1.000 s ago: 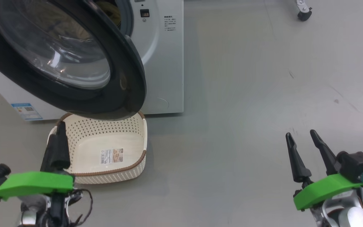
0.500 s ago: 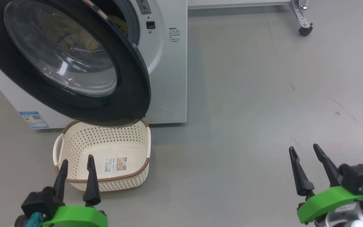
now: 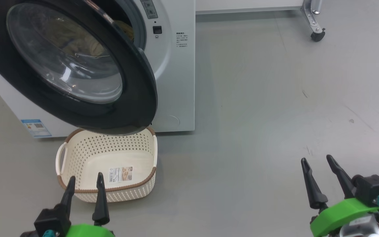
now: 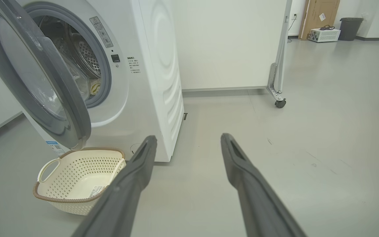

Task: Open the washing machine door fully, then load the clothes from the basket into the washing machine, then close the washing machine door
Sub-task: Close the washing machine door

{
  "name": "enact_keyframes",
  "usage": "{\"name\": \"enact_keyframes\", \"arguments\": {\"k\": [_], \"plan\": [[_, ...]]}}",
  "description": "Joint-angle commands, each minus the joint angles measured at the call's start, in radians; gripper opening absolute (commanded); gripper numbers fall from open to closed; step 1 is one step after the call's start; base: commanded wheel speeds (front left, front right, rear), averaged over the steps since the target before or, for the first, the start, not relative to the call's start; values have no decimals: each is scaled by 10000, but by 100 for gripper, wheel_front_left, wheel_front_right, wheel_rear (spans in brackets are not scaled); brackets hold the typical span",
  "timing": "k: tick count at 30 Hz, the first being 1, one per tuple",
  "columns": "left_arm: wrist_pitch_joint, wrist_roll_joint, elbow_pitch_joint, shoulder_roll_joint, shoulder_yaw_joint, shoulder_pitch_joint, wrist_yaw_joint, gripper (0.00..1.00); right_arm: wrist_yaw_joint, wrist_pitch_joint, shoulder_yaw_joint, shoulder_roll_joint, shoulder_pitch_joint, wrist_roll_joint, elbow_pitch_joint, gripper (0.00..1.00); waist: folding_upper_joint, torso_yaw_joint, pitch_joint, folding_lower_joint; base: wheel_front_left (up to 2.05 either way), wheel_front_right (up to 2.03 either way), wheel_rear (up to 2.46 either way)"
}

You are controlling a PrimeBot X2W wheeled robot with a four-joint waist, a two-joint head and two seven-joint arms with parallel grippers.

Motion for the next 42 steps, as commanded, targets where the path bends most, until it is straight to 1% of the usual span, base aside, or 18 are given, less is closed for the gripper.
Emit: {"name": "enact_keyframes", "arguments": {"k": [1,24,25,26,27,28,35,42], "plan": [[-88,95,-367,166,338,-275,49,100,39,-2,198,-139,-294,-71,-399,100,0,2,9,1,0,0,0],[-122,126,-375,186,198,-312,309,100,39,-19,108,-100,-325,-144,-490,100,0,26,83,1,0,0,0],[-124,125,-376,184,189,-317,318,100,39,-18,93,-98,-323,-141,-491,81,0,32,94,1,0,0,0],[-129,127,-378,183,180,-325,327,100,39,-16,77,-96,-323,-135,-494,44,0,38,107,1,0,0,0],[-135,128,-378,181,171,-336,333,100,39,-19,60,-94,-327,-129,-499,21,0,47,120,1,0,0,0],[-142,125,-374,177,160,-347,337,100,39,-19,45,-92,-330,-123,-502,0,0,59,126,1,0,0,0],[-172,162,-346,172,30,-476,331,100,39,-1,-9,-83,-358,-115,-537,0,0,359,199,1,0,0,0],[-257,231,-323,144,-171,-768,240,100,39,-47,106,-234,-615,-83,-603,0,0,1095,451,1,0,0,0]]}}
